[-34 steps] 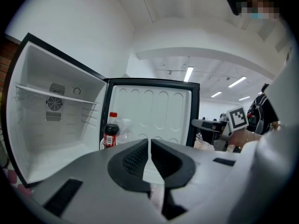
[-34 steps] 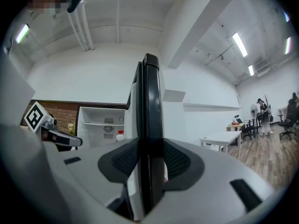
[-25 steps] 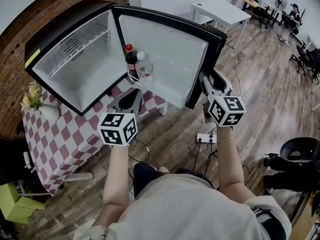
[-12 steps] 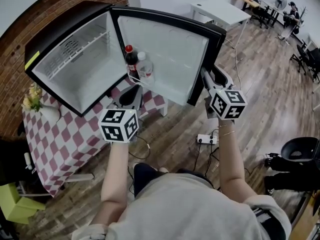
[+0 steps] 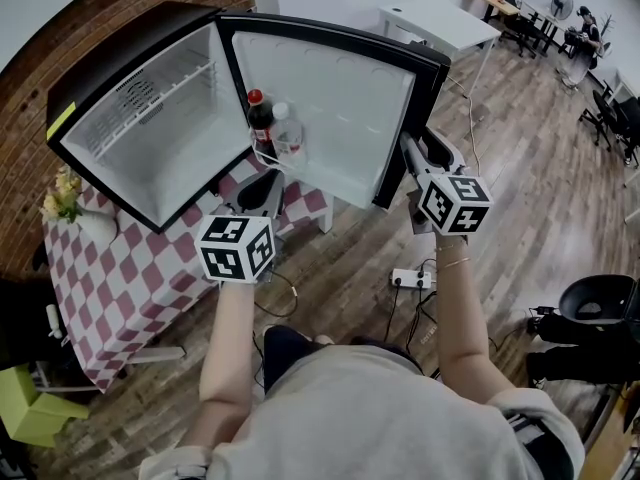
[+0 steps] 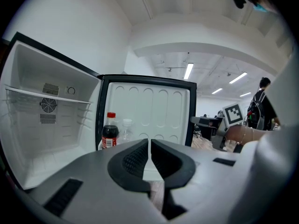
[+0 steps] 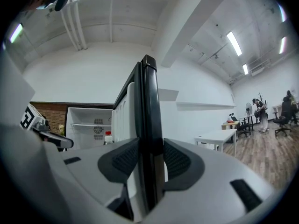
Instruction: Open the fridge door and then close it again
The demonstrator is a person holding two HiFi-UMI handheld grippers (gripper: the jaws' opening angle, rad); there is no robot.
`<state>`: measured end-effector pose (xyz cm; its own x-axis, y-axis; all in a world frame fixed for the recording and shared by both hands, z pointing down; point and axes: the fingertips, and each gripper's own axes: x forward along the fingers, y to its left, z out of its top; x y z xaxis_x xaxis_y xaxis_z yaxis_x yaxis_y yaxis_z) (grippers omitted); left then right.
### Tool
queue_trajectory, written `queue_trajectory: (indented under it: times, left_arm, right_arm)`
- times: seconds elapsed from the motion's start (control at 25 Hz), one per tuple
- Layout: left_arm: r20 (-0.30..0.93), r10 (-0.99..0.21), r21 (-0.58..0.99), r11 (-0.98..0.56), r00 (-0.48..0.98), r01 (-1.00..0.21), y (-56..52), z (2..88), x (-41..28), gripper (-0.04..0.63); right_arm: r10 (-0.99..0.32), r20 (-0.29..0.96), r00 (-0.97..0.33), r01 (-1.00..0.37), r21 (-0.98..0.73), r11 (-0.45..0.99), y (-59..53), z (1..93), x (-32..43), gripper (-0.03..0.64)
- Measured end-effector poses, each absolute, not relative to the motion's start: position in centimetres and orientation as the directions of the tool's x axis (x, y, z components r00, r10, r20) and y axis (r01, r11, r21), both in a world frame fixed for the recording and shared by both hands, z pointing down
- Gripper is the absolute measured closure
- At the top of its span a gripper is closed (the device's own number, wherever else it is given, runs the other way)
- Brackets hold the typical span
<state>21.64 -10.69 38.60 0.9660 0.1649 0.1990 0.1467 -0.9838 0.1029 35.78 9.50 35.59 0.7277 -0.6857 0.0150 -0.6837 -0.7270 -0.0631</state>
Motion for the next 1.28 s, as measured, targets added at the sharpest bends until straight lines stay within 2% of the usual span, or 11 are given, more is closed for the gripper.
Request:
queue_trajectory:
  times: [0.8, 1.28]
  left_arm:
    - [0.212, 0.182, 0.116, -0.980, 0.960, 0.160, -10.4, 39.1, 21.5, 0.575]
    - [0.204, 0.176, 0.129, -0.980, 0.963, 0.152, -10.2, 39.6, 19.2, 0.575]
  right_arm:
    - [-0.680, 0.002, 0.733, -0.678, -0.075, -0.731, 9.5, 35.6, 35.9, 0.472]
    - [-0.705, 0.031, 0.709, -0.704, -0.030, -0.710, 9.1, 35.5, 32.9, 0.468]
